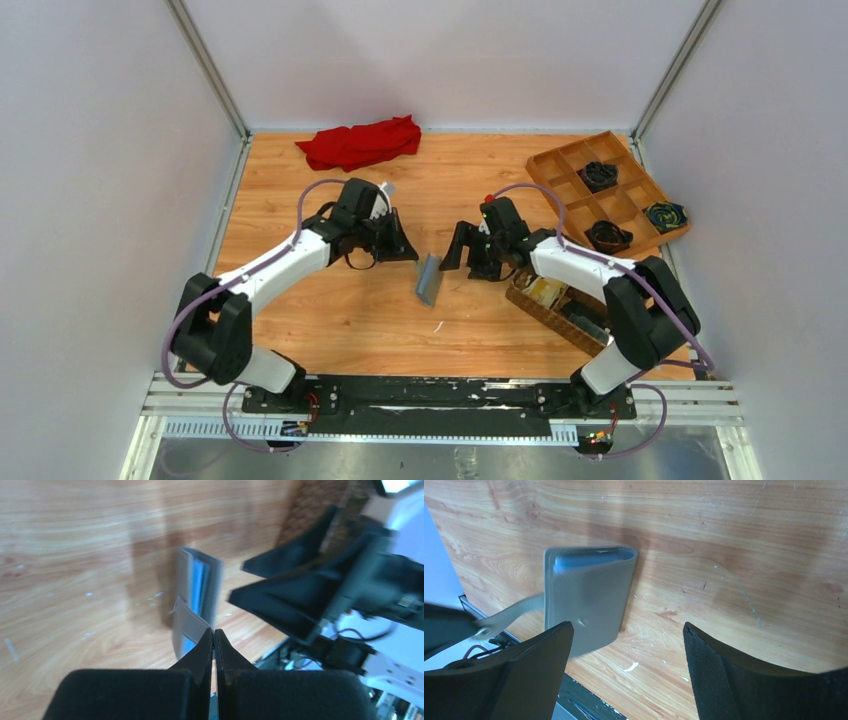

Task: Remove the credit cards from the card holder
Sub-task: Open the card holder at the center of the board.

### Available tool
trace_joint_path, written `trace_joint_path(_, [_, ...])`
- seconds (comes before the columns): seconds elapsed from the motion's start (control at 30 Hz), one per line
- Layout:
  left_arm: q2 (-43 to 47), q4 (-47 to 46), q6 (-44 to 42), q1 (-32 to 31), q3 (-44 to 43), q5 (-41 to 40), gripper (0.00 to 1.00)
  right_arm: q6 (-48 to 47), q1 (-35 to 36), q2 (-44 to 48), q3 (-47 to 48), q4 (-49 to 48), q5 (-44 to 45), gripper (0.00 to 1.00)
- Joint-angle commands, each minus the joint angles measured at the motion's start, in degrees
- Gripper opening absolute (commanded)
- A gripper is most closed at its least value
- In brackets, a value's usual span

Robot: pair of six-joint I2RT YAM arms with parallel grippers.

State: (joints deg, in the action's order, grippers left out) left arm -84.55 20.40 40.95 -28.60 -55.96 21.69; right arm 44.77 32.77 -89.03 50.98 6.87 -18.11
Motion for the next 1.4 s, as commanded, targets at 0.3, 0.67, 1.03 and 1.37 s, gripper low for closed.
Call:
trace_joint_path(0.3, [6.52, -3.98, 3.04, 0.04, 4.75, 5.30, 0.00, -2.49, 0.71, 3.09, -0.80, 2.66, 3.04, 0.86])
trace_joint_path(0.67, [8.69, 5.58, -3.01, 3.17, 2.50, -2.29, 0.00, -3.27, 0.74, 3.73, -0.45, 2.18, 1.08, 0.73])
trace_joint_path(1.03, [4.58, 9.76, -9.43, 8.36, 5.51, -10.59, 0.00, -2.96, 2.33, -1.05, 2.63, 1.32, -2.62, 0.28])
trace_joint_path(1.37, [-4.00, 9.35, -9.28, 9.26, 5.94, -13.68, 0.00, -2.85, 4.46, -4.59, 3.74, 0.95, -3.26, 0.26])
